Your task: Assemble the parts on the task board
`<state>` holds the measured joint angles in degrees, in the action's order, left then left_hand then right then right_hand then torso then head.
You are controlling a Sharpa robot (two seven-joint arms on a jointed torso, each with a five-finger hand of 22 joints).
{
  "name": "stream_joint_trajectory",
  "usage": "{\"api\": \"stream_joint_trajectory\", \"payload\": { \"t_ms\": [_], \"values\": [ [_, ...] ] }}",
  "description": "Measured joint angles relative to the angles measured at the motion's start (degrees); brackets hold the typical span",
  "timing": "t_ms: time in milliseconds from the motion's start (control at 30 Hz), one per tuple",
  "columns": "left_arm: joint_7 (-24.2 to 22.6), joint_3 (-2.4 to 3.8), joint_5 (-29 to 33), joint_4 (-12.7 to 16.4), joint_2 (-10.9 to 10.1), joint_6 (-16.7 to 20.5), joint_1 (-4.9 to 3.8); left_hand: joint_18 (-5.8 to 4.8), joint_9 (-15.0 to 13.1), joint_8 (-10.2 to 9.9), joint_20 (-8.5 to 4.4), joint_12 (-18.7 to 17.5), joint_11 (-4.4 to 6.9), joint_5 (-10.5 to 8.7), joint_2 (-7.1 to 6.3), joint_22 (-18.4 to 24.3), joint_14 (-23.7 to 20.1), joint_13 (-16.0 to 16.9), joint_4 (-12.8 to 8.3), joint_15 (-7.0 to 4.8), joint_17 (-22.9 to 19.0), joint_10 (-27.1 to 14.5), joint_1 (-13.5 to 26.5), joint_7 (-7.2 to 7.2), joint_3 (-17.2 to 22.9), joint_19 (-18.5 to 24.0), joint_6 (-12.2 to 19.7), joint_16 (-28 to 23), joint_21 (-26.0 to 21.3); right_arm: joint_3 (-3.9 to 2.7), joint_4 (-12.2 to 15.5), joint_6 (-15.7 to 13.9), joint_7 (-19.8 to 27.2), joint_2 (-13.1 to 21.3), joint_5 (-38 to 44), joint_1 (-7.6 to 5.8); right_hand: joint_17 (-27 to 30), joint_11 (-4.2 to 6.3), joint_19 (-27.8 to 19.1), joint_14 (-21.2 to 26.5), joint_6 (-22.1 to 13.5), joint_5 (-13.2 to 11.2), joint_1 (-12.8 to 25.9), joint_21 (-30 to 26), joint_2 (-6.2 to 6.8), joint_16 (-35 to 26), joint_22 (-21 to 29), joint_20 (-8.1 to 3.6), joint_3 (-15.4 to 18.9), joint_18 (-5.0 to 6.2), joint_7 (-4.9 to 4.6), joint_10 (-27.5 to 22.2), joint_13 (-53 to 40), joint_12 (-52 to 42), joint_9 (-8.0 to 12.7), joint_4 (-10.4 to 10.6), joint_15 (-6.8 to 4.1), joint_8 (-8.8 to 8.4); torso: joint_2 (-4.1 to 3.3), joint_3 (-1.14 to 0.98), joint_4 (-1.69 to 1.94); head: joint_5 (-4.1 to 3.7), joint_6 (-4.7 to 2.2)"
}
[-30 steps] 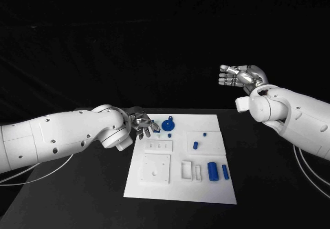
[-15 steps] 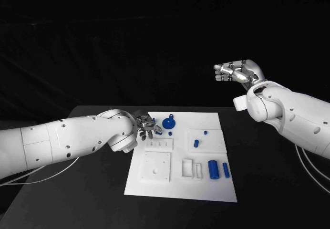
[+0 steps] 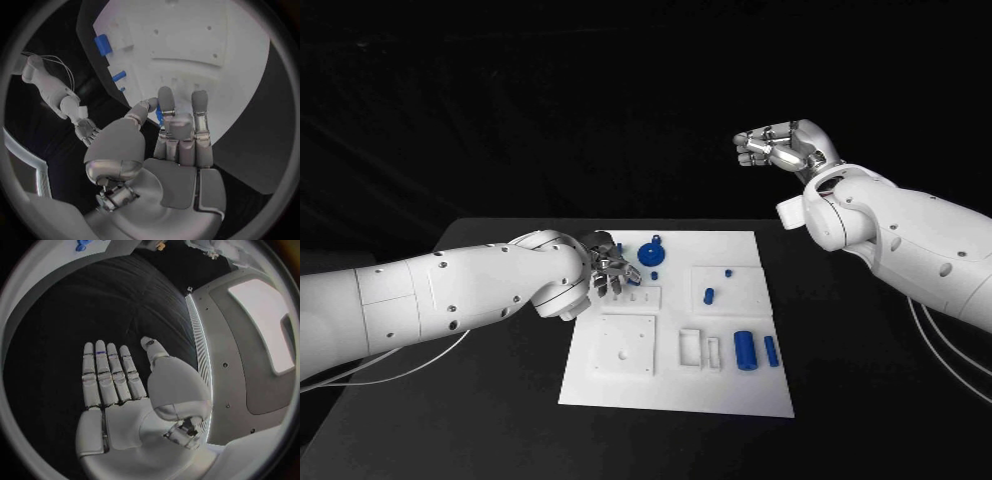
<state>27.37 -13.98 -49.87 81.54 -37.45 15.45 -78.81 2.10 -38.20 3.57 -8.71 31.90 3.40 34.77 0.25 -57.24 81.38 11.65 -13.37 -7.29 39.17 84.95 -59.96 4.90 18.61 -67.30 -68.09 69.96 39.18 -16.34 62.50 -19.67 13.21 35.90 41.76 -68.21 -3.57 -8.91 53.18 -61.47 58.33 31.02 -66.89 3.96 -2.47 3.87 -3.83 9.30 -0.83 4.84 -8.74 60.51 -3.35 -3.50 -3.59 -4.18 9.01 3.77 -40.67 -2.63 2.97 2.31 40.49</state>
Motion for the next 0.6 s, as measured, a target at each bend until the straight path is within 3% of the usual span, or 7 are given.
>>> {"api": "stream_joint_trajectory", "payload": {
  "t_ms": [600],
  "values": [
    [0.36, 0.0, 0.12, -0.72, 0.6, -2.17, 1.17, -0.41, 0.0, 0.03, -0.19, 1.17, -0.23, -0.66, 0.2, -5.53, -0.15, 0.77, 0.15, -0.16, 0.63, 0.22, 0.08, 0.0, 0.17, -1.63, 0.0, 1.29, -4.43, 0.06, 0.63, 0.27, -0.7, -0.26, 1.3, 0.03, 0.05, -0.22, -0.79, 1.02, -2.7, 0.56, 0.02, 0.0, 0.92, 0.0, 0.0, 0.23, -0.86, 0.0, -0.41, -1.06, -0.01, 0.0, 0.12, 0.86, 0.23, 0.0, -0.04, 0.0, 0.06, 0.04, 0.1]
  ]
}}
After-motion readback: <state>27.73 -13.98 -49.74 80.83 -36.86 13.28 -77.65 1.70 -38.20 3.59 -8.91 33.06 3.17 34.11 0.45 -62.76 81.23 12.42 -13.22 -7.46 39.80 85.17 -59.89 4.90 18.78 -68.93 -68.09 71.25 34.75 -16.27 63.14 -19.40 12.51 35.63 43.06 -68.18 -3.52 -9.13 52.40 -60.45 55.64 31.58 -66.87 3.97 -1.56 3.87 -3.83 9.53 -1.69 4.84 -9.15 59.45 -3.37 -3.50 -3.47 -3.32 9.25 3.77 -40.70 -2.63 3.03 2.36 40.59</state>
